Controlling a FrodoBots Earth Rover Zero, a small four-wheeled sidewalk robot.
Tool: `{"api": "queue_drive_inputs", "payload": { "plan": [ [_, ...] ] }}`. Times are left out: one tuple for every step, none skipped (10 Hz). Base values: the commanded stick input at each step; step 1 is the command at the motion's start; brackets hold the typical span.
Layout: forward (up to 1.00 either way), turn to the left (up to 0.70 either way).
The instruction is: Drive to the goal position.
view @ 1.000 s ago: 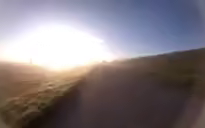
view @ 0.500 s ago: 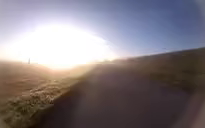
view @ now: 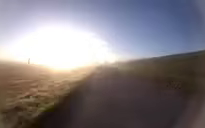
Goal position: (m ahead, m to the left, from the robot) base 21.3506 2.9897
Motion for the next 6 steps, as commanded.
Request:
{"api": "queue_drive_inputs", "payload": {
  "plan": [
    [1.00,0.00],
    [1.00,0.00],
    [1.00,0.00],
    [1.00,0.00],
    [1.00,0.00],
    [1.00,0.00]
  ]
}}
